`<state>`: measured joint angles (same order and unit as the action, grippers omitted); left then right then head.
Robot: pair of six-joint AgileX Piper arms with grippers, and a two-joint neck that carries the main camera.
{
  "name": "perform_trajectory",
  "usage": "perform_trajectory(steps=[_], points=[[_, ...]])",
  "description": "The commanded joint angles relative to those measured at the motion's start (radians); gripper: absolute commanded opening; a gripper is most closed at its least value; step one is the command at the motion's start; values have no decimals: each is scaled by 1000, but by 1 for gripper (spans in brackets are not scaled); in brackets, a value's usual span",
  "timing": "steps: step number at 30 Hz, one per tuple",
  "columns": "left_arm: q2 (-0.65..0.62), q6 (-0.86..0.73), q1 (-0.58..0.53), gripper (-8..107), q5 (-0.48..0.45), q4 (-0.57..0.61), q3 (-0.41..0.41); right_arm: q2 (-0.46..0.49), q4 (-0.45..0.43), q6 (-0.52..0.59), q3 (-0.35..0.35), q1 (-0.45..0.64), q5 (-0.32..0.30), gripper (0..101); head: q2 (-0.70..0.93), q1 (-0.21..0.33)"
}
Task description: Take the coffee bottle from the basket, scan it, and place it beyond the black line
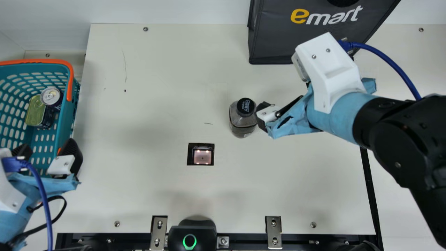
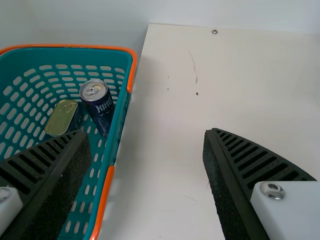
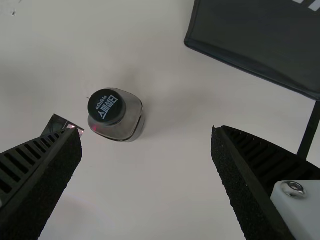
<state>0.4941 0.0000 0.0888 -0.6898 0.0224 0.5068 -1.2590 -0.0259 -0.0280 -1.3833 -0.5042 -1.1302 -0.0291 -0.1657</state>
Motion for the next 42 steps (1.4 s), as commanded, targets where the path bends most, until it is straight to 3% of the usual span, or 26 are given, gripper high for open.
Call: perform_trajectory(steps=[1, 42], points=[[0, 0, 0, 90, 0, 0, 0, -4, -6, -7, -1, -8, 5, 91, 2, 27], [0, 0, 0, 90, 0, 0, 0, -119, -59, -66, 36, -126, 93, 91, 2, 27]])
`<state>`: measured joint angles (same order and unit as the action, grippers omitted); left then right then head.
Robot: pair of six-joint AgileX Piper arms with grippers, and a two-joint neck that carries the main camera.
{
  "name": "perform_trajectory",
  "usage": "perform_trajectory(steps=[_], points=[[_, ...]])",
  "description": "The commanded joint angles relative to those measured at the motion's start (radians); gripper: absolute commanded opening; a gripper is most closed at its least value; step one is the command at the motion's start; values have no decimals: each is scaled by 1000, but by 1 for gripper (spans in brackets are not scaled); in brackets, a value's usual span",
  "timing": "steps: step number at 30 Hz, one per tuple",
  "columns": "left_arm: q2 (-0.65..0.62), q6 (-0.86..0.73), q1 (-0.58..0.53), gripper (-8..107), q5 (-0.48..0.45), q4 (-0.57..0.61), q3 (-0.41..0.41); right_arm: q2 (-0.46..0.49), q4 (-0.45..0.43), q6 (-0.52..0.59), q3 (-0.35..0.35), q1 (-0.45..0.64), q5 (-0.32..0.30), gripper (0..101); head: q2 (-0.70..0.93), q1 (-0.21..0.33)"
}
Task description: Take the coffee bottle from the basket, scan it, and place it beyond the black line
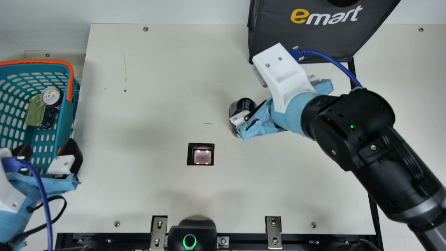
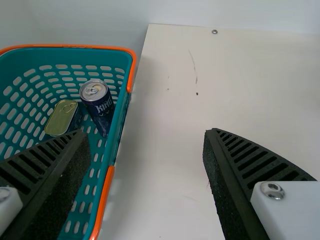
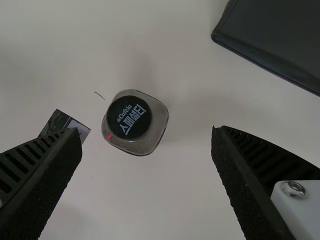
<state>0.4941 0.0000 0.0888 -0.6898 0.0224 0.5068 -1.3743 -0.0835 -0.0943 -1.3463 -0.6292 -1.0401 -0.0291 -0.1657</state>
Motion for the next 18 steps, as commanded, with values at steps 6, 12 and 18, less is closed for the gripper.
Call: perform_trajectory(steps=[6, 12, 18], points=[[0, 0, 0, 90, 0, 0, 0, -29, -5, 0, -8, -12, 16, 91, 2, 27], [0, 0, 0, 90, 0, 0, 0, -53, -8, 1, -12, -19, 28, 91, 2, 27], [0, 0, 0, 90, 0, 0, 0, -76, -12, -1, -11, -28, 41, 91, 2, 27]])
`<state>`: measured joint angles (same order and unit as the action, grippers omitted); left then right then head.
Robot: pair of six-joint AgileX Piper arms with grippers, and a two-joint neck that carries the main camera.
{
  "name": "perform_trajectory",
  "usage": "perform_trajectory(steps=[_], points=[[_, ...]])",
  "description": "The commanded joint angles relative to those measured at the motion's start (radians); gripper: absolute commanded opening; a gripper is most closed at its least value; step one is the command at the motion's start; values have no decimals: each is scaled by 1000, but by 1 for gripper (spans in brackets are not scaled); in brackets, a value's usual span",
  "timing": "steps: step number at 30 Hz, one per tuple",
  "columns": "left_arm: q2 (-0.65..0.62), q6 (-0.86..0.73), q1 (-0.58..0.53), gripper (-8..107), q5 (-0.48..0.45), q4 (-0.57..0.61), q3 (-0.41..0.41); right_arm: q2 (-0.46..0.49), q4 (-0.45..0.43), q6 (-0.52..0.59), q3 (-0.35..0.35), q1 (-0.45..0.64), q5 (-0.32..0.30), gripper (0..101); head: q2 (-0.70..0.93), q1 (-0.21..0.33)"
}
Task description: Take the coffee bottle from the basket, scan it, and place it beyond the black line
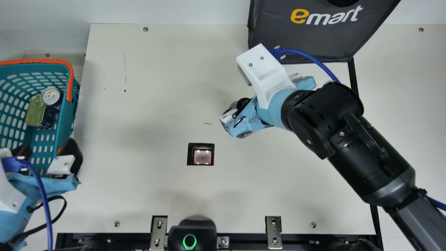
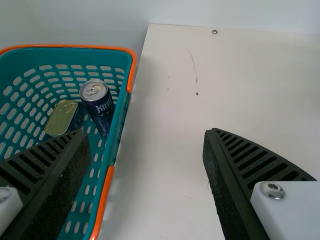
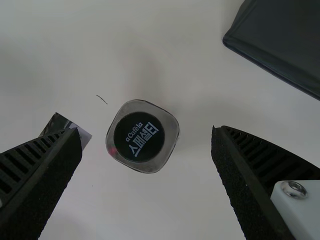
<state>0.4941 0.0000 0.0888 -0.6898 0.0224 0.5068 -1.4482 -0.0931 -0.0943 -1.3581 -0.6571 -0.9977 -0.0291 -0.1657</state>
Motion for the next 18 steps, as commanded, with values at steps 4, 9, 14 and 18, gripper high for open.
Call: perform_trajectory(steps=[4, 9, 14, 18], points=[[0, 0, 0, 90, 0, 0, 0, -17, -6, -4, 2, -6, 6, 91, 2, 27], [0, 0, 0, 90, 0, 0, 0, -34, -15, -11, 4, -16, 14, 91, 2, 27], [0, 0, 0, 90, 0, 0, 0, -48, -25, -20, 13, -27, 22, 91, 2, 27], [0, 0, 0, 90, 0, 0, 0, -60, -32, -28, 17, -34, 28, 91, 2, 27]])
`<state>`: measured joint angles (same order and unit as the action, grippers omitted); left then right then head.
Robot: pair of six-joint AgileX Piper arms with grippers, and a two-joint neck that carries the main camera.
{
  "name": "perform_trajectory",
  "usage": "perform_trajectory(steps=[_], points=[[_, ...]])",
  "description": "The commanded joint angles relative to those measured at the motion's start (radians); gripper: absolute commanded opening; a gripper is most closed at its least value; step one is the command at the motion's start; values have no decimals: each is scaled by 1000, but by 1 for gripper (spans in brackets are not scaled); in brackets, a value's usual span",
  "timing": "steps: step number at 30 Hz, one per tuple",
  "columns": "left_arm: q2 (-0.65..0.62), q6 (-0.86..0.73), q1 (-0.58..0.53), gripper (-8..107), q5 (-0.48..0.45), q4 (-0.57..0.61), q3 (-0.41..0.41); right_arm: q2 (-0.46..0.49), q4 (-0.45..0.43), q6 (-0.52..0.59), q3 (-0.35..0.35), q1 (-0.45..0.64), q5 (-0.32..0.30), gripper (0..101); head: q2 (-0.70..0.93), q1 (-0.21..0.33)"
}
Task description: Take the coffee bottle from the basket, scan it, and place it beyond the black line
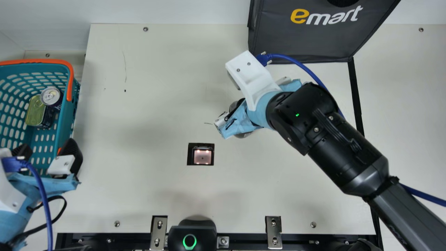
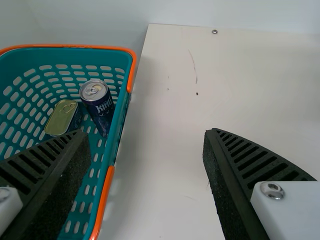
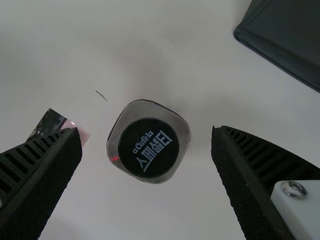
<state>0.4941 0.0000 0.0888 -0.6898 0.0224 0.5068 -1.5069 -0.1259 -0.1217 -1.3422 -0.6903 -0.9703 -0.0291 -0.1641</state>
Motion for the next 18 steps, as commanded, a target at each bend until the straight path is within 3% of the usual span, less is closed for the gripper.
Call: perform_trajectory(steps=[1, 16, 18], points=[[0, 0, 0, 90, 0, 0, 0, -4, -1, -3, 2, -3, 2, 91, 2, 26], [0, 0, 0, 90, 0, 0, 0, -37, -21, -21, 3, -15, 13, 91, 2, 26], [0, 0, 0, 90, 0, 0, 0, -40, -22, -22, 2, -17, 13, 78, 2, 26]])
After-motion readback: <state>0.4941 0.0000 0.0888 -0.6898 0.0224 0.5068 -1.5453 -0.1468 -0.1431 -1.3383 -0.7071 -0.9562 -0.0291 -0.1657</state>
